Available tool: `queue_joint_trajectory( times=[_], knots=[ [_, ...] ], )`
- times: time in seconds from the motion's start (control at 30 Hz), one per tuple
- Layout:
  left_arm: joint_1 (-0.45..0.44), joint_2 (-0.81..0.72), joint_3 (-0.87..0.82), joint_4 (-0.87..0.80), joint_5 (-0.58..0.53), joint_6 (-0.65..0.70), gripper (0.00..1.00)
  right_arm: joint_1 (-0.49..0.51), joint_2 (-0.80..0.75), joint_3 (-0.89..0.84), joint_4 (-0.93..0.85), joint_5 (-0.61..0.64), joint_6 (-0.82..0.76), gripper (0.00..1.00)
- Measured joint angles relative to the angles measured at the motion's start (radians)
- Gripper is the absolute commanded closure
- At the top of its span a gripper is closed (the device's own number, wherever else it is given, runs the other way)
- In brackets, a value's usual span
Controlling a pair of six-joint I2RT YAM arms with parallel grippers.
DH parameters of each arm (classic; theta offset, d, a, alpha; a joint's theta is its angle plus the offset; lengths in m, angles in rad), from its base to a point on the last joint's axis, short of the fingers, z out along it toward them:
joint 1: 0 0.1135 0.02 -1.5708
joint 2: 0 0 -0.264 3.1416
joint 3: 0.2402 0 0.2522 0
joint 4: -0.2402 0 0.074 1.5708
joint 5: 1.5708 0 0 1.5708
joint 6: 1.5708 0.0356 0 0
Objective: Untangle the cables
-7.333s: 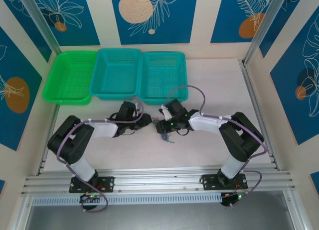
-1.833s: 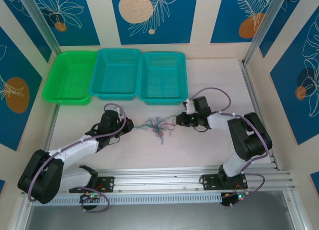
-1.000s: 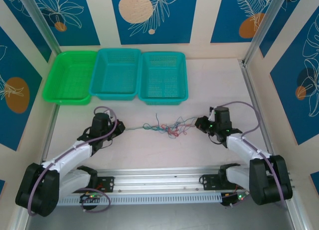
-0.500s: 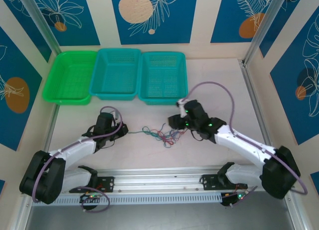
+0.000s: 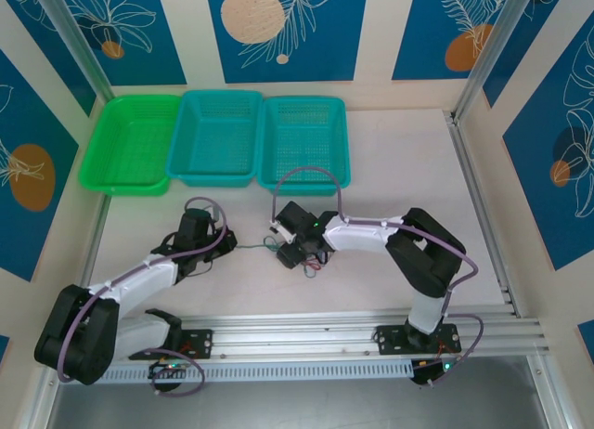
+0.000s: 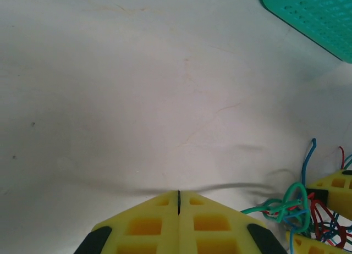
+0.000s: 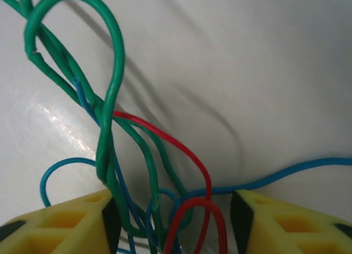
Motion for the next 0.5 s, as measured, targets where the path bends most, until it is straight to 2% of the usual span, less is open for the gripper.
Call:
queue_joint_trajectory(
  times=[0.07,0.17,0.33,0.4,0.5],
  knots=[
    [0.000,-0.004,0.000,-0.010,-0.015,0.000,1.00,-0.001,0.000,0.000,0.000,0.002,0.007,0.90],
    [0.008,-0.027,0.000,-0.043,-0.049,-0.002,1.00,-0.009,-0.008,-0.003,0.016,-0.003,0.020,0.99],
    [0.077,-0.105,0.000,-0.100,-0.046,0.006,1.00,-0.087,-0.085,-0.067,0.083,-0.088,0.086,1.00],
    [0.118,-0.145,0.000,-0.126,-0.046,0.017,1.00,-0.156,-0.141,-0.111,0.111,-0.132,0.135,1.00],
    [0.188,-0.198,0.000,-0.174,-0.070,0.035,1.00,-0.333,-0.236,-0.214,0.124,-0.190,0.224,1.00]
  ],
)
